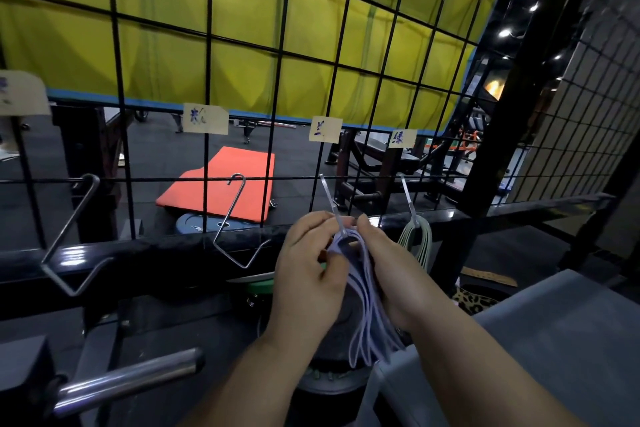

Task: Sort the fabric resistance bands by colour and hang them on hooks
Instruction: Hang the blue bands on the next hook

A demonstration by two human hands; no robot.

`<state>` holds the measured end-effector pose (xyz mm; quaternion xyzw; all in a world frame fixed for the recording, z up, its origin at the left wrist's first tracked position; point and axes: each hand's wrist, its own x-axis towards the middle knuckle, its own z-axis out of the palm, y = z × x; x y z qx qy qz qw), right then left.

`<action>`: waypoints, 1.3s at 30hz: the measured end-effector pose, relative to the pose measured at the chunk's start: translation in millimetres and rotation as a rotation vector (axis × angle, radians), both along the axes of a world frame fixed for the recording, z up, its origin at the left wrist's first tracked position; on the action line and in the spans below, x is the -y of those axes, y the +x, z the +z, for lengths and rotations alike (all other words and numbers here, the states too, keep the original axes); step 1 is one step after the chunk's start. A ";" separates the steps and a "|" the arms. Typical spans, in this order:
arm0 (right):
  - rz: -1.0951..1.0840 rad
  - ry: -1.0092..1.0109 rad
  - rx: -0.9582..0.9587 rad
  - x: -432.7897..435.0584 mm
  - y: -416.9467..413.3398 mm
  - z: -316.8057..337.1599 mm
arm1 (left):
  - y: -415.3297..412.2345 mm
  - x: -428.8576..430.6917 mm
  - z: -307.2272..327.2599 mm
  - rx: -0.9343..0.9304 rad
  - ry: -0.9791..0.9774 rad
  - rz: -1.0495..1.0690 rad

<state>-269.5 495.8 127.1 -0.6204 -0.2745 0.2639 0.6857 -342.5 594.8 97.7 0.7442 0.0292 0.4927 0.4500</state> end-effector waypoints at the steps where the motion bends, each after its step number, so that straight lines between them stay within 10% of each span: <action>1: 0.023 0.029 -0.024 2.0 0.6 -2.1 | -0.9 0.0 1.8 0.002 -0.006 -0.025; 23: -0.194 -0.142 0.651 13.9 -6.7 4.7 | -1.6 4.4 11.6 0.129 -0.681 -0.550; 39: -0.257 -0.322 0.825 15.2 -15.7 10.8 | 0.1 8.7 13.7 0.164 -0.517 -0.430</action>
